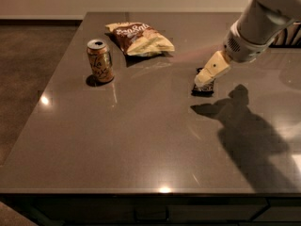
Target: Pick rxbar chocolate
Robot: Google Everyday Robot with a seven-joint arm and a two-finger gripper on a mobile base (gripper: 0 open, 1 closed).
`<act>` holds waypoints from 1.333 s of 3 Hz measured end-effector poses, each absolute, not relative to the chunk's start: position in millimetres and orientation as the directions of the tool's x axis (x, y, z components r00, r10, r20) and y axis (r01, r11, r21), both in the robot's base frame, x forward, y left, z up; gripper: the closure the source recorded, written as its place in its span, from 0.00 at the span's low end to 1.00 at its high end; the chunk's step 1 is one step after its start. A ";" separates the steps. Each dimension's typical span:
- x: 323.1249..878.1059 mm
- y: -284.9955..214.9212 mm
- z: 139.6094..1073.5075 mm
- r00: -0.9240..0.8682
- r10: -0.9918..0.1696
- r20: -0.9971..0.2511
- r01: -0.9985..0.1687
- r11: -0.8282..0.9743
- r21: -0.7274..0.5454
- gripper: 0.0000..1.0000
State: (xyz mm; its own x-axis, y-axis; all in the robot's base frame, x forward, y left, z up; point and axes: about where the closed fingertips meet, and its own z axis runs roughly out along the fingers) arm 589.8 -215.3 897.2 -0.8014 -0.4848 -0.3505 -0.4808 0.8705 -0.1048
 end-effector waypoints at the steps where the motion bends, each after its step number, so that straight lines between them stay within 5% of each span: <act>1: 614.7 -203.0 862.4 -0.903 -0.307 -0.299 -0.317 0.948 -0.018 0.00; 2: 625.8 -196.0 845.0 -0.937 -0.233 -0.258 -0.244 0.970 0.009 0.00; 4: 632.4 -179.1 831.0 -0.960 -0.202 -0.196 -0.210 0.977 0.022 0.38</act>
Offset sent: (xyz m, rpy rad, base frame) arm 0.0493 0.0273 -0.0696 0.0861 0.1876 -0.3590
